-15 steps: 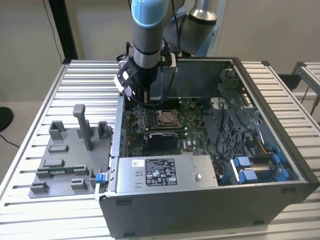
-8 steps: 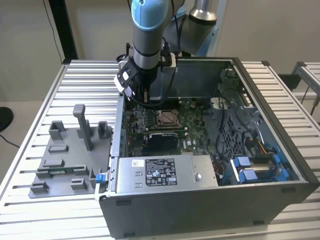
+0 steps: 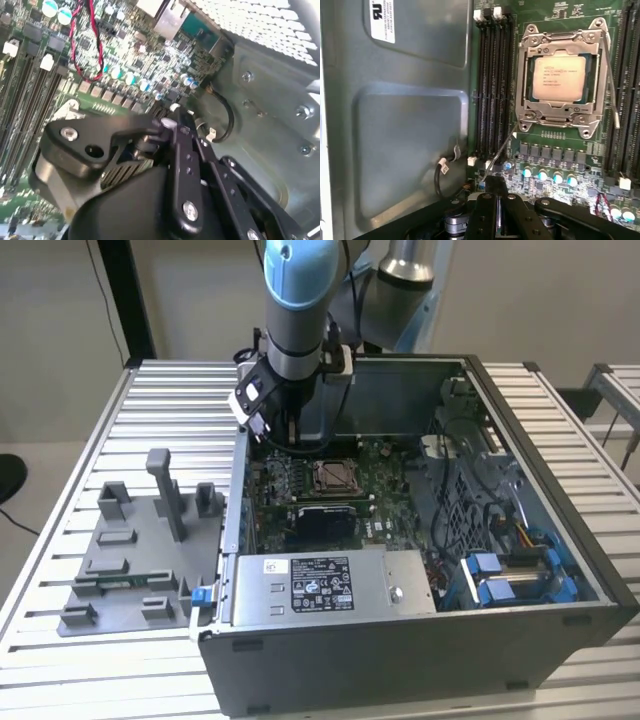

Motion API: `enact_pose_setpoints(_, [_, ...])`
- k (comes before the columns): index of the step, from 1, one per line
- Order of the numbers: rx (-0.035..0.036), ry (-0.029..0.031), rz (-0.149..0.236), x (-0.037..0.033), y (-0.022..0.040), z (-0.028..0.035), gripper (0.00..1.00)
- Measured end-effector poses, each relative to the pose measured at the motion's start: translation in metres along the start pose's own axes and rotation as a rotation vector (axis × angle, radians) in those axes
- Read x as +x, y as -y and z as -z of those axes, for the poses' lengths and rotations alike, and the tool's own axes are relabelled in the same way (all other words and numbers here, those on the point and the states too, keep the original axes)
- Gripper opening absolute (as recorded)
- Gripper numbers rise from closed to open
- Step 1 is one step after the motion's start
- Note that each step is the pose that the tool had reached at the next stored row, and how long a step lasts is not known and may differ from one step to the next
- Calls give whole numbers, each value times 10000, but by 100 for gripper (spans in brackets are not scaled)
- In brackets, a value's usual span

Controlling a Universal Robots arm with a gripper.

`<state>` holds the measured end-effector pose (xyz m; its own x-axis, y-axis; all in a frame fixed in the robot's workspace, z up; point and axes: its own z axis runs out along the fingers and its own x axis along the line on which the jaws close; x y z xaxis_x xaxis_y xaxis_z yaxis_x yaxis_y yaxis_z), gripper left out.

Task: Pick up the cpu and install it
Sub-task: 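Install the first cpu locking lever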

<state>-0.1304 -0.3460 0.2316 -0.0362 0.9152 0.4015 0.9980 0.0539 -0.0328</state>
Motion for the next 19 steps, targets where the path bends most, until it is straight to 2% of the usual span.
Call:
enact_pose_setpoints(3, [-8,-97,6,-1,-27,-1,0])
enact_pose_setpoints(7, [-10,-175,10,-3,-49,2,0])
enact_pose_setpoints(13, [-15,-304,18,-7,-123,6,0])
enact_pose_setpoints(19, [-15,-381,21,-9,-219,21,0])
